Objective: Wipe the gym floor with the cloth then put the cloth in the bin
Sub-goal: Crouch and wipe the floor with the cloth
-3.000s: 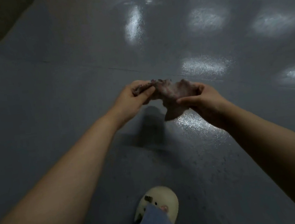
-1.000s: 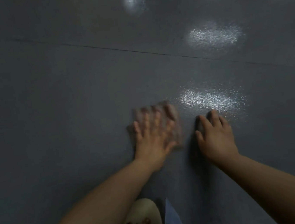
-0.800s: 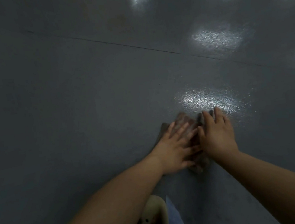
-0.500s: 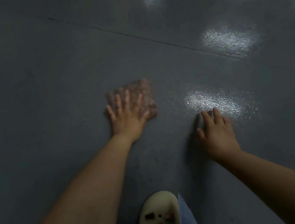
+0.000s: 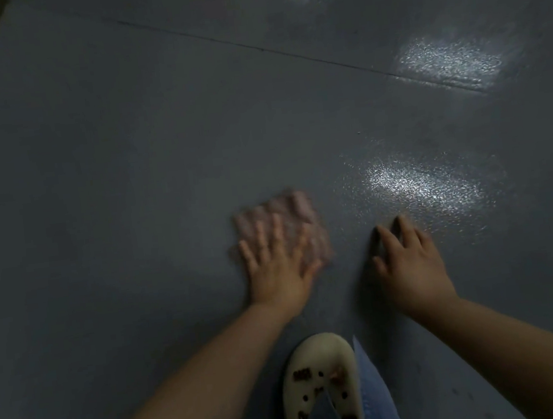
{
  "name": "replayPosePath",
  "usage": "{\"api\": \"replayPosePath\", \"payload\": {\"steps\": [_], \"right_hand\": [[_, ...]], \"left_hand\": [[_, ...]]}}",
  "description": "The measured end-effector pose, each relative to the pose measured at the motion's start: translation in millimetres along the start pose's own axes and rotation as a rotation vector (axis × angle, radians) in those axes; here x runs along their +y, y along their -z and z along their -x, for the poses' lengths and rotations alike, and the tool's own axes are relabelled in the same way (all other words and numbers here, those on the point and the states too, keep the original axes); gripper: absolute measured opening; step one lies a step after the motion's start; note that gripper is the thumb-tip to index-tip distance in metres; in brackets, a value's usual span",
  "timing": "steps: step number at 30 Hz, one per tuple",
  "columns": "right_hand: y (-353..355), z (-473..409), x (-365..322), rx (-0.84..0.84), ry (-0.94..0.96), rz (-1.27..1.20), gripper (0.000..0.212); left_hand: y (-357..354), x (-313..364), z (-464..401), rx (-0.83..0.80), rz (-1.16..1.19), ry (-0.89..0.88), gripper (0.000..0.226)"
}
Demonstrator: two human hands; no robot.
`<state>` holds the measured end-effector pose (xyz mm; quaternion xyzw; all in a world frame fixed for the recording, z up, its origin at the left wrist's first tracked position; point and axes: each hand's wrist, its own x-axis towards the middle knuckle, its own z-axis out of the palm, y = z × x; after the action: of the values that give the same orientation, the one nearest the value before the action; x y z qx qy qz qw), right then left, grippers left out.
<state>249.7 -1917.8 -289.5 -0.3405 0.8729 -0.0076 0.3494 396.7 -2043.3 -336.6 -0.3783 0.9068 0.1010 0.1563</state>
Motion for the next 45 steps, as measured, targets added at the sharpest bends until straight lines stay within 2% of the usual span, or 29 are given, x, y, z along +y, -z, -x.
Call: {"api": "replayPosePath", "payload": {"steps": [2, 4, 7, 12, 15, 18, 21, 28, 30, 33, 35, 39, 45], "right_hand": [[-2, 4, 1, -0.004, 0.007, 0.026, 0.058], [-3, 9, 4, -0.015, 0.006, 0.044, 0.058], [-5, 18, 8, -0.040, -0.002, 0.055, 0.057], [-6, 27, 11, -0.080, -0.019, 0.052, 0.056], [-6, 30, 10, -0.090, -0.017, 0.033, 0.056], [-4, 31, 10, -0.108, -0.004, 0.017, 0.056], [-2, 36, 12, -0.111, 0.012, -0.011, 0.055], [7, 50, 23, -0.110, -0.024, -0.060, 0.055], [9, 54, 26, -0.105, -0.030, -0.070, 0.056], [12, 60, 31, -0.091, -0.034, -0.073, 0.055], [14, 64, 32, -0.085, -0.041, -0.072, 0.056], [15, 68, 31, -0.073, -0.040, -0.096, 0.056], [20, 71, 28, -0.073, -0.001, -0.084, 0.055]], "left_hand": [[3, -4, 0, -0.081, -0.085, -0.241, 0.066], [8, -21, -9, -0.168, -0.108, -0.241, 0.066], [17, -55, -19, -0.128, -0.054, 0.081, 0.064], [17, -112, 9, -0.111, 0.330, 0.812, 0.063], [8, -100, 28, -0.061, 0.433, 0.985, 0.063], [3, -63, 31, -0.074, 0.426, 0.949, 0.064], [6, -22, 28, -0.144, 0.373, 0.802, 0.067], [16, 73, 36, -0.518, 0.220, 0.011, 0.063], [20, 70, 36, -0.550, 0.143, -0.093, 0.064], [26, 33, 31, -0.512, -0.054, -0.204, 0.066], [32, -1, 26, -0.502, -0.133, -0.126, 0.067], [40, -47, 20, -0.447, 0.033, 0.264, 0.068], [15, -9, 32, -0.278, 0.272, 0.564, 0.064]]}}
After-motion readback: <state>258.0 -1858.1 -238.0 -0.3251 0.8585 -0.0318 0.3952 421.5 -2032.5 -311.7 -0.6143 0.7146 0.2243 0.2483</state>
